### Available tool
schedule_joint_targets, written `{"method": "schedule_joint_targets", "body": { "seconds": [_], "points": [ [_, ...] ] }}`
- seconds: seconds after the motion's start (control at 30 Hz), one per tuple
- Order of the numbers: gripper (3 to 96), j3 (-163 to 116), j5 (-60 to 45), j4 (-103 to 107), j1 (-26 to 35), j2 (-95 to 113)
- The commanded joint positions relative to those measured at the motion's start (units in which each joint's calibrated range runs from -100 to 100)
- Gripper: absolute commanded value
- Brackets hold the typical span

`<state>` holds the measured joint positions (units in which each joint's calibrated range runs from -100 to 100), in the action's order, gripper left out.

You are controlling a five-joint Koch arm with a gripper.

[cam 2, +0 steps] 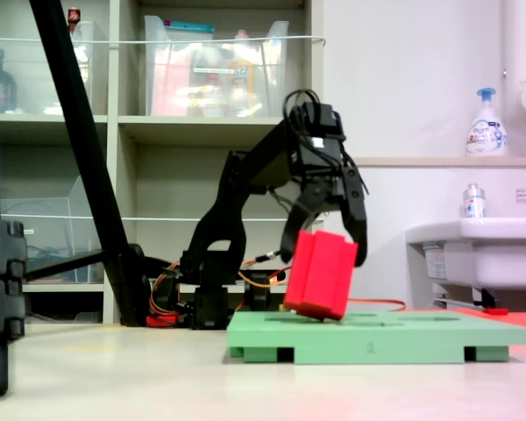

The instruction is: Put the cross columnar block into the corresponding hole

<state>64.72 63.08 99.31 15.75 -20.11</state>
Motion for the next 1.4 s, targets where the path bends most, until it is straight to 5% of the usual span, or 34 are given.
{"method": "schedule_joint_targets", "body": {
  "seconds": [0.03,0.77,1.4],
  "points": [
    [32.6,3.97,1.32,0.40,0.98,-1.54],
    [35.5,4.77,2.44,-23.97,2.59,-10.90],
    [37.9,11.25,-1.61,-24.74,2.49,-0.42]
  ]
}}
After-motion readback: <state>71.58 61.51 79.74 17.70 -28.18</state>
